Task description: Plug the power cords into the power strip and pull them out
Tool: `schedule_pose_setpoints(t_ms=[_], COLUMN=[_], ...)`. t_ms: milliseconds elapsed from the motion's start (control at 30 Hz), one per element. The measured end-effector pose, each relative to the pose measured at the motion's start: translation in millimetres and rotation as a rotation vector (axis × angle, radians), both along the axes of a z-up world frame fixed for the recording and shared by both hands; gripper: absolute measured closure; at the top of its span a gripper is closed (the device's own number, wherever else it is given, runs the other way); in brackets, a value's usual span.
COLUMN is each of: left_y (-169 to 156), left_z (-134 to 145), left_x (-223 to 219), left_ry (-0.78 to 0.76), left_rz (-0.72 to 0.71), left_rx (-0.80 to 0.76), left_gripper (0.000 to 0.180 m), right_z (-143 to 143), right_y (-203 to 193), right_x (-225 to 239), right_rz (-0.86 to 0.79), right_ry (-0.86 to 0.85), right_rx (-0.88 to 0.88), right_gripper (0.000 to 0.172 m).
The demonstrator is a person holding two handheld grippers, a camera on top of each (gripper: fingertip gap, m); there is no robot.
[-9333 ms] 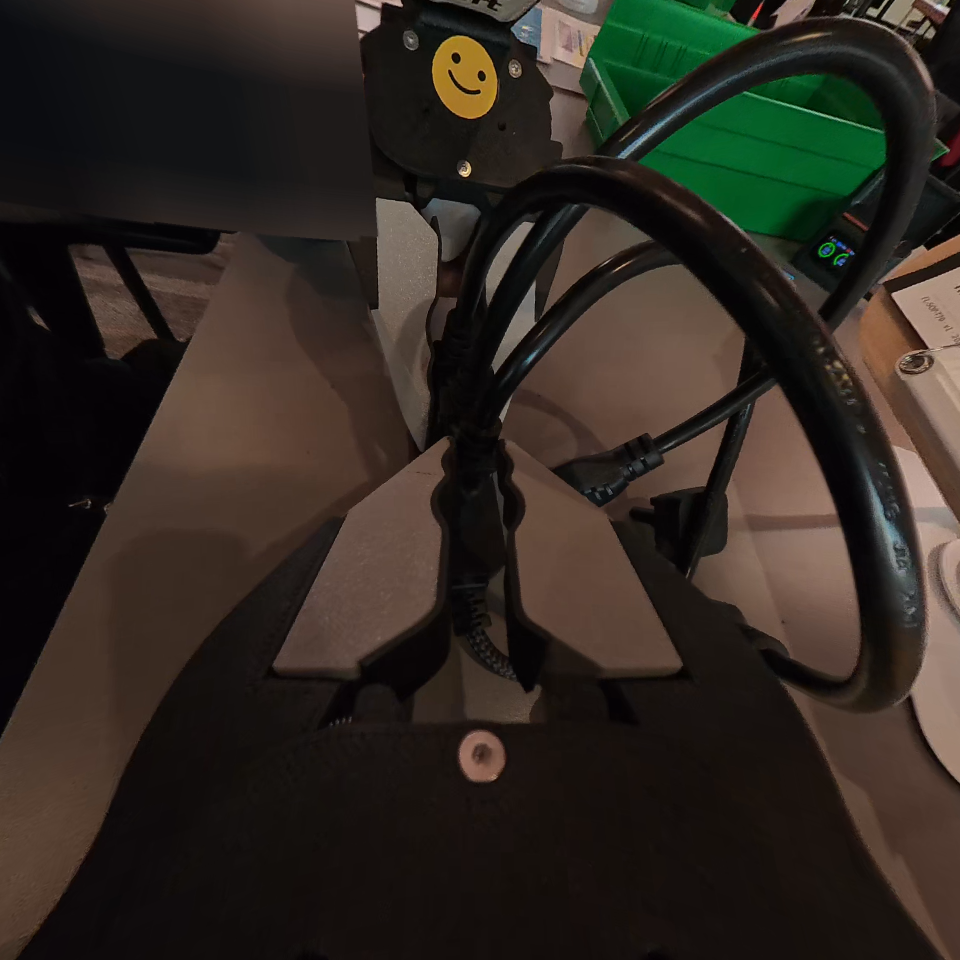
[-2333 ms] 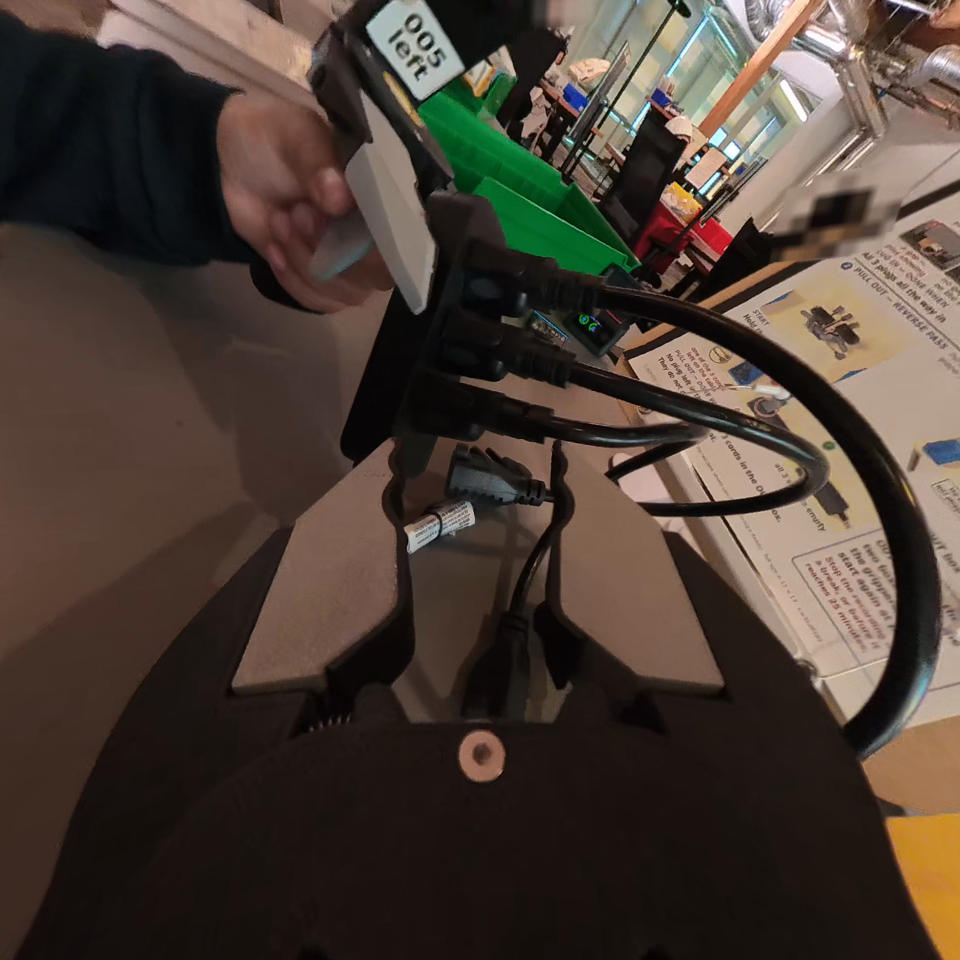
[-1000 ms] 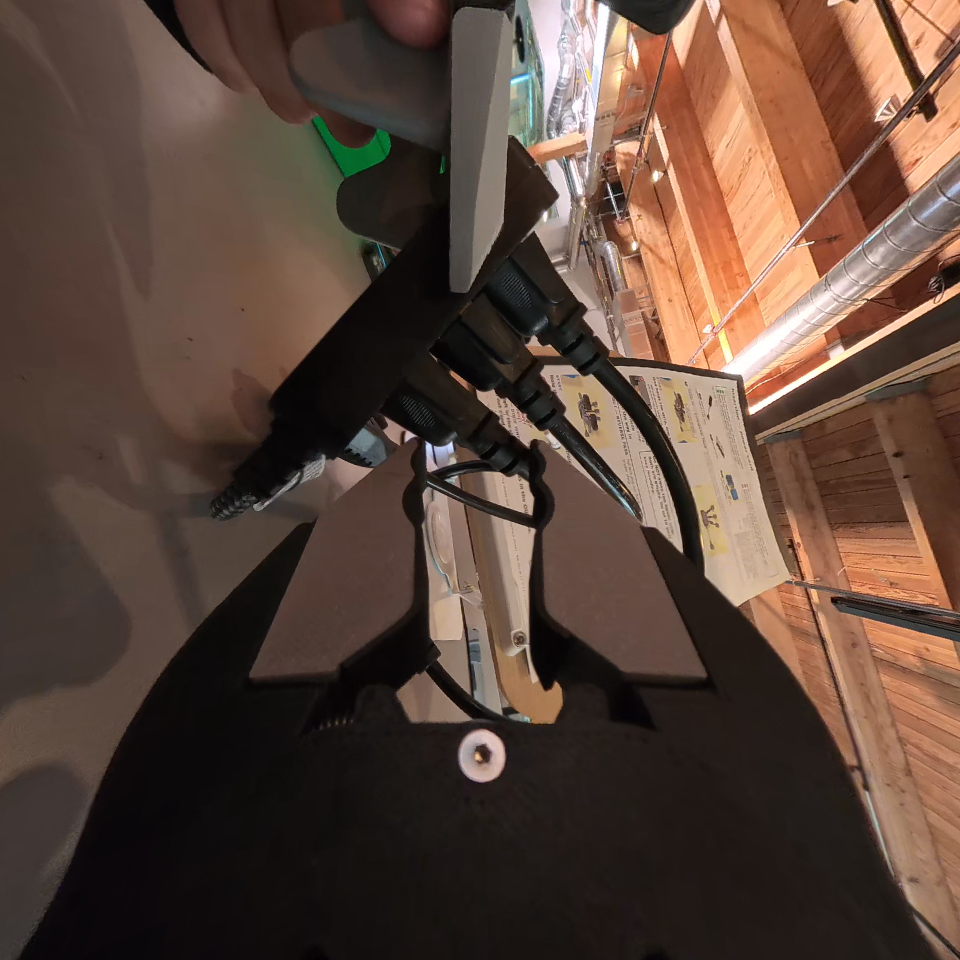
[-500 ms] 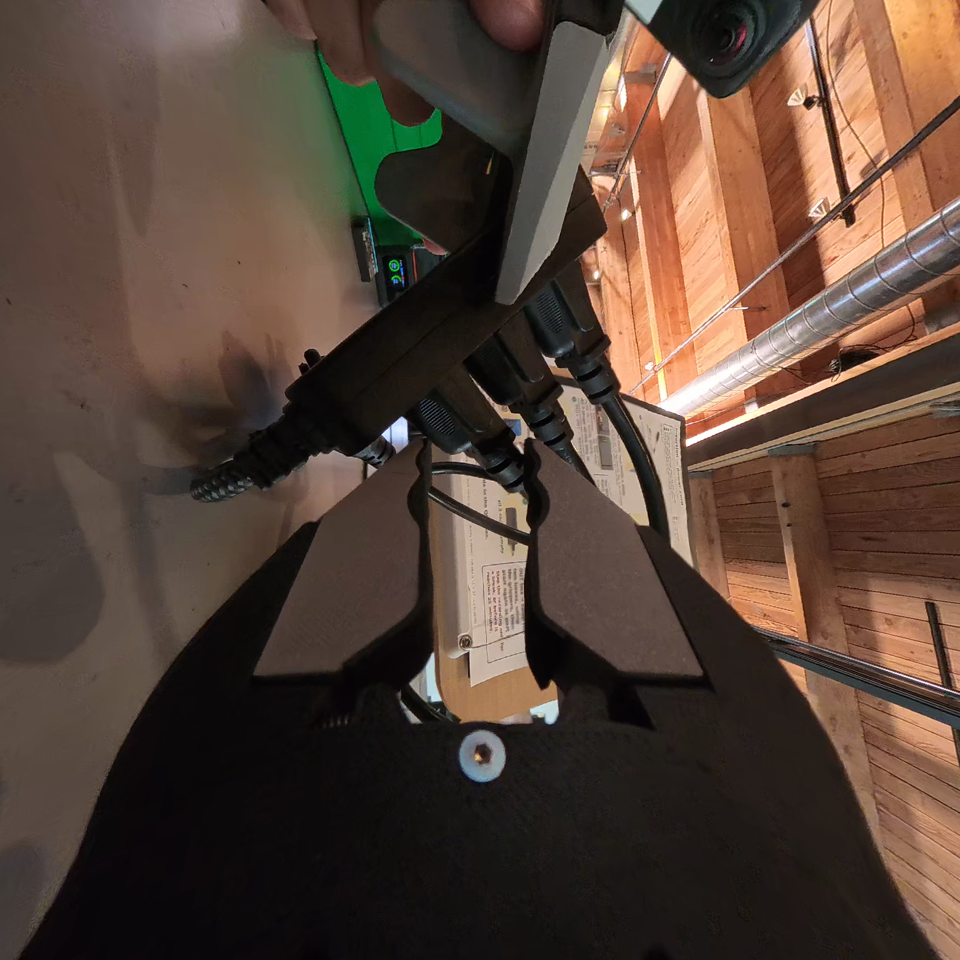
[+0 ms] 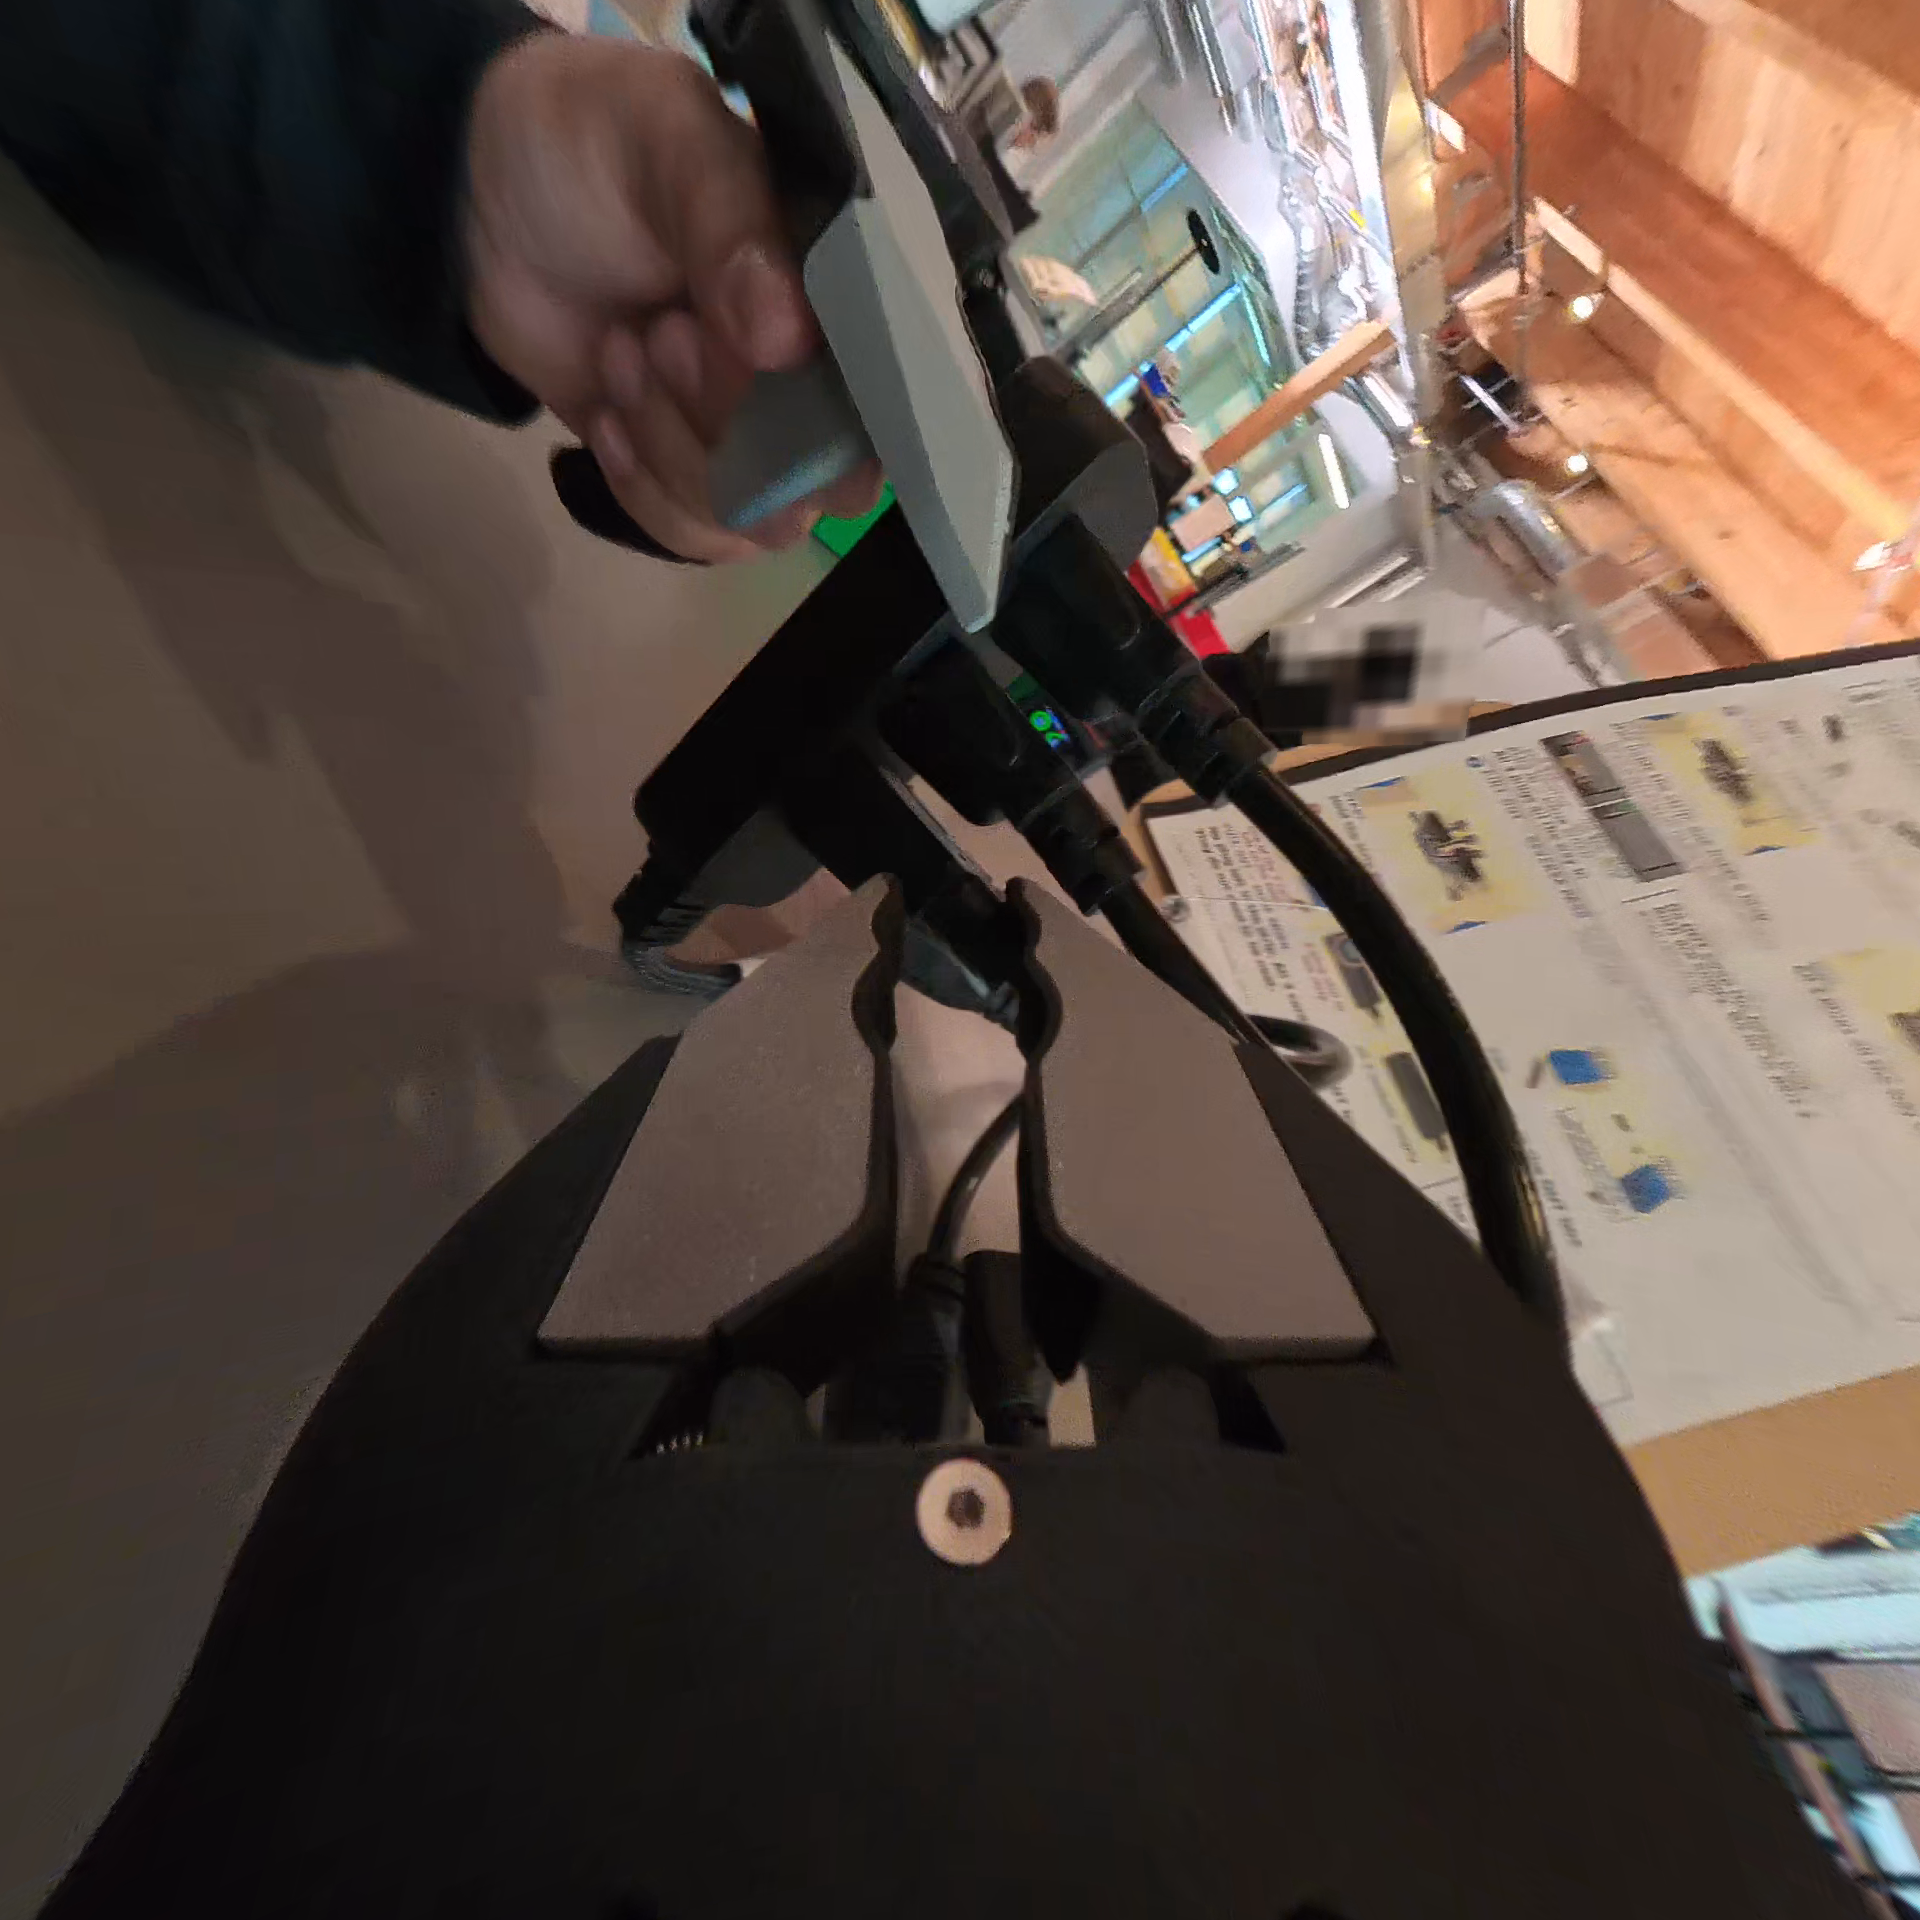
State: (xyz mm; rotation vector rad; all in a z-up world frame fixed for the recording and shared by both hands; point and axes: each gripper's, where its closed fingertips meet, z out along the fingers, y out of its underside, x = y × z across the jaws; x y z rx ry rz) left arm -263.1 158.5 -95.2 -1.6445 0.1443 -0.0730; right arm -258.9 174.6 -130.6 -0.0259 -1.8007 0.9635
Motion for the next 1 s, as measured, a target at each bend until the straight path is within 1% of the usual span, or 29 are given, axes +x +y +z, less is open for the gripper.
schedule_pose_setpoints(t_ms=[133, 267, 333, 367, 533, 600, 633, 700, 767, 833, 933, 967, 1000], left_y=[-2, -3, -3, -3, -4, -2, -1, 1, 3, 6, 8, 8, 8], left_z=[0, -2, -3, -4, -4, -4, -5, -8, -11, -14, -17, -18, -18], left_x=[-1, 3, 4, 5, 4, 5, 7, 12, 17, 20, 22, 23, 23], left_ry=[-0.045, -0.073, -0.037, -0.021, 0.002, 0.041, 0.078, 0.158, 0.236, 0.299, 0.329, 0.333, 0.342], left_rz=[-0.019, -0.058, -0.055, -0.056, -0.042, -0.030, -0.024, -0.019, -0.012, 0.006, 0.004, 0.000, -0.001], left_rx=[0.007, -0.006, -0.019, -0.026, -0.028, -0.021, -0.021, -0.027, -0.033, -0.035, -0.033, -0.032, -0.031], left_gripper=[0.134, 0.134, 0.134, 0.134, 0.135, 0.134, 0.134, 0.134, 0.134, 0.134, 0.134, 0.134, 0.134], right_z=[-1, 1, 4, 7, 28, 36, 38, 40, 41, 37, 29, 26, 25], right_y=[-2, -5, -9, -11, -6, 0, 3, 5, 2, 1, 2, 3, 3], right_x=[-1, 2, 8, 11, 17, 17, 16, 17, 21, 22, 22, 22, 23], right_rz=[-0.020, 0.009, 0.065, 0.090, 0.178, 0.194, 0.188, 0.184, 0.196, 0.160, 0.084, 0.057, 0.049], right_ry=[0.048, -0.001, -0.054, -0.083, -0.223, -0.252, -0.262, -0.296, -0.336, -0.379, -0.447, -0.477, -0.511], right_rx=[0.012, -0.041, -0.105, -0.144, -0.392, -0.484, -0.518, -0.580, -0.653, -0.687, -0.707, -0.716, -0.730], right_gripper=[0.155, 0.156, 0.168, 0.170, 0.168, 0.168, 0.169, 0.165, 0.167, 0.172, 0.172, 0.167, 0.156])
